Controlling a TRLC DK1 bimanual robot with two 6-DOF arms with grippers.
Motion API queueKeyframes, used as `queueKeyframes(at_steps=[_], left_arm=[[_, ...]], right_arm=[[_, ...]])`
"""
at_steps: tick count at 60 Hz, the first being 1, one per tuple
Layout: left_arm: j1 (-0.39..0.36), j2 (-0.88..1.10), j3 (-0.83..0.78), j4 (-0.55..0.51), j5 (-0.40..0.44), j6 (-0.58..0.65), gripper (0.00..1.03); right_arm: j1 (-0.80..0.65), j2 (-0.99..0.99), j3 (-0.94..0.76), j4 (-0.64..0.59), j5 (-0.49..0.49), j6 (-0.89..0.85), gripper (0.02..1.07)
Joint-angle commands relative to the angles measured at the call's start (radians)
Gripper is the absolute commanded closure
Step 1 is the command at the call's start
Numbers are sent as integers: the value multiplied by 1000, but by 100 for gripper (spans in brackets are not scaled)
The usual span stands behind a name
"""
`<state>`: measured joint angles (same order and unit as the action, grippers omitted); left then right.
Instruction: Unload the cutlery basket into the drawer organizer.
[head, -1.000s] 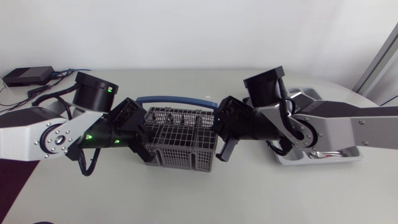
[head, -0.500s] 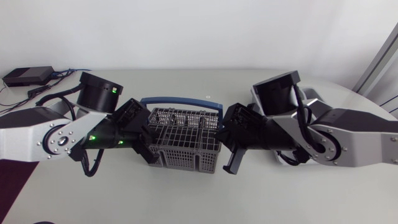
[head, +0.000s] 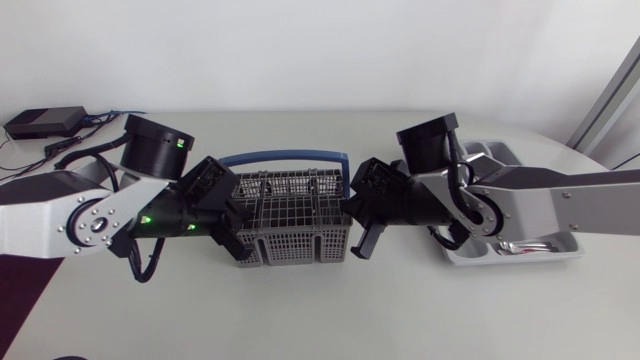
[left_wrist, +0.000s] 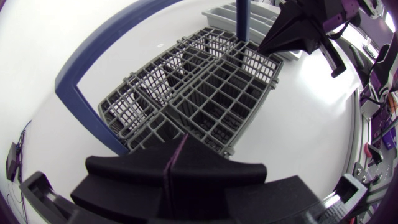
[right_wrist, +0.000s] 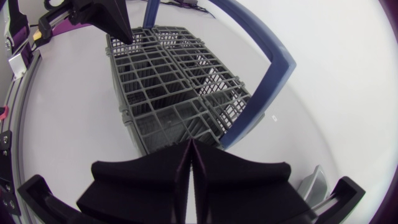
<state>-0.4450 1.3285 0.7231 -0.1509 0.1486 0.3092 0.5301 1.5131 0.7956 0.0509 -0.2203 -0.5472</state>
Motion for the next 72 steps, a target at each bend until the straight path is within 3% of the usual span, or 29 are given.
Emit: queueKeyframes(at_steps=[1,30,72], left_arm=[[3,0,-10,-29,12,-18,91],[45,64,36,1,-17,8,91],[-4,-45,12,-52,-35,-13,91]], right_arm=[[-21,38,10,-5,7,-11,101],[59,-36,-47,-68,18,-7,101],[8,-120,-61,-75,38,-28,101]])
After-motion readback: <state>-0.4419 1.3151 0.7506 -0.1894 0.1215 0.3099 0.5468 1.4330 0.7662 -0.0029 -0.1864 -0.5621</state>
